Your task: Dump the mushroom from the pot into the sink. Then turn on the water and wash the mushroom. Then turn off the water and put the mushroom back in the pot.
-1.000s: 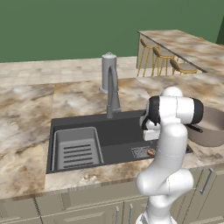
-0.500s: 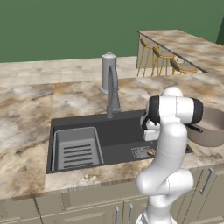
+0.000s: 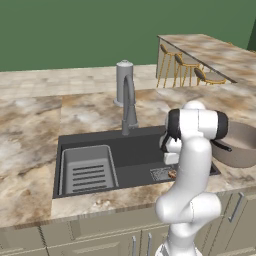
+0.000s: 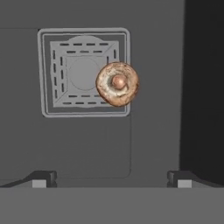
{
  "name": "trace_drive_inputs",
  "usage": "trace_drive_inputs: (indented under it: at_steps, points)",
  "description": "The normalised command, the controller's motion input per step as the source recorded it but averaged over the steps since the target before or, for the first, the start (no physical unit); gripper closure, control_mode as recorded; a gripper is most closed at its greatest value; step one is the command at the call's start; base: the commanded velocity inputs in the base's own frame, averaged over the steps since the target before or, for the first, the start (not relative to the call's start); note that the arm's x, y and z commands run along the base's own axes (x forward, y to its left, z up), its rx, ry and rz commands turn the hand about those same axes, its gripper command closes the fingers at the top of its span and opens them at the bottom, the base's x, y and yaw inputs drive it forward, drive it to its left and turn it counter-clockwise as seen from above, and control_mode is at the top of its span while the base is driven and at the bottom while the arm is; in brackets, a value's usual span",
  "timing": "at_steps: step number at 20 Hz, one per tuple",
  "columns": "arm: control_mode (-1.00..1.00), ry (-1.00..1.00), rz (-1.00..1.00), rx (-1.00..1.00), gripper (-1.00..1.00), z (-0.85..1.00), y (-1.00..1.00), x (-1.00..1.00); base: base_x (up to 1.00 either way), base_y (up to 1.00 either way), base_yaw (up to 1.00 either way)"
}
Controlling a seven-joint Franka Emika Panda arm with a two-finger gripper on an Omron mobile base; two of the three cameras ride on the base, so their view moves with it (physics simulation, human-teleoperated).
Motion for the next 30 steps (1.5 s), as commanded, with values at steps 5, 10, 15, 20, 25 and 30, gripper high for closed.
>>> trace_drive_inputs:
  at_steps: [5, 10, 15, 20, 25, 30]
  points:
    - [-1.0, 0.0, 0.0, 0.0, -1.0, -0.13, 0.0, 0.0, 0.0, 0.0, 0.0]
    - [-1.0, -0.01, 0.0, 0.0, -1.0, -0.08, 0.0, 0.0, 0.0, 0.0, 0.0]
    - [-1.0, 0.0, 0.0, 0.0, -1.0, -0.12, 0.0, 0.0, 0.0, 0.0, 0.0]
    - [-1.0, 0.0, 0.0, 0.0, -1.0, -0.15, 0.02, 0.02, 0.0, 0.0, 0.0]
    - [-1.0, 0.0, 0.0, 0.0, -1.0, -0.1, 0.0, 0.06, 0.0, 0.0, 0.0]
    - [-1.0, 0.0, 0.0, 0.0, -1.0, -0.11, 0.0, 0.12, 0.0, 0.0, 0.0]
